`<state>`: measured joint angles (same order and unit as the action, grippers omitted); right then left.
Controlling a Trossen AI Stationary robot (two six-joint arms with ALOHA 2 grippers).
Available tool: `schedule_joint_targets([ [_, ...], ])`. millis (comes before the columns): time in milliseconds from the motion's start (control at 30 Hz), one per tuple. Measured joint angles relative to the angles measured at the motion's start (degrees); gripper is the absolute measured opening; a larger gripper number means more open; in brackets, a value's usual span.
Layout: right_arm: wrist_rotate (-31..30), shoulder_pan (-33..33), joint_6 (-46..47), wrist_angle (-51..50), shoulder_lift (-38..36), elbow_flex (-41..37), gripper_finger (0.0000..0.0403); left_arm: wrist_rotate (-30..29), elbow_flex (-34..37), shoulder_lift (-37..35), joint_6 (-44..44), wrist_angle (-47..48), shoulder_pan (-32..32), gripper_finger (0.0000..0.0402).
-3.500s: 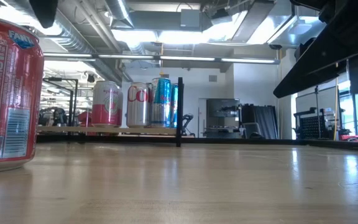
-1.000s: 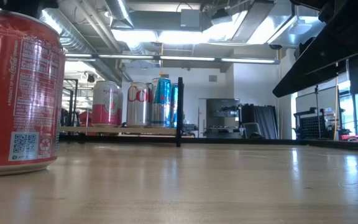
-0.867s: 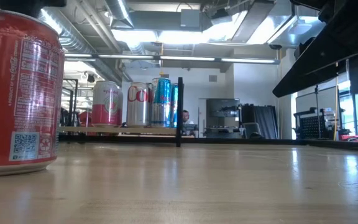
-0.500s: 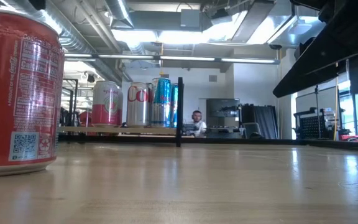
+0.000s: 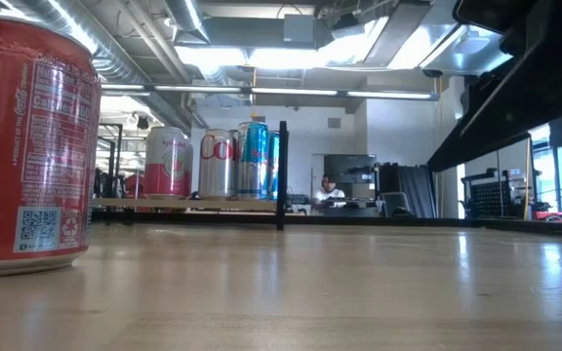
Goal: Place canned beverage on shelf
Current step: Put the bottom red soda can on the shelf
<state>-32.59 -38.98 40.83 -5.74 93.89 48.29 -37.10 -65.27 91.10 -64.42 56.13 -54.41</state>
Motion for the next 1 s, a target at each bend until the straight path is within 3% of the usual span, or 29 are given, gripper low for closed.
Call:
schedule_joint_targets([
  [167,-1.8,0.2,-2.8,1.5,0.0,0.0,0.0383,-6.0,9.8,-2.1,-0.4,-13.5,-3.4,0.0324],
  [333,-1.9,2.0,-5.8,3.1,0.0,0.0,0.0383,-14.2,19.6,-2.7,3.5,-35.7,-5.2,0.0324],
  [433,-1.9,3.2,-6.6,2.9,0.0,0.0,0.0383,-15.7,23.3,-2.7,6.6,-46.2,-5.6,0.0324],
  [767,-1.9,4.9,-8.1,2.9,0.0,0.0,0.0383,-18.2,27.1,-1.4,7.1,-51.1,-3.0,0.0324],
  [1000,-2.4,4.9,-9.3,3.0,0.0,0.0,0.0383,-12.9,27.1,3.9,21.1,-64.3,1.2,0.0324],
])
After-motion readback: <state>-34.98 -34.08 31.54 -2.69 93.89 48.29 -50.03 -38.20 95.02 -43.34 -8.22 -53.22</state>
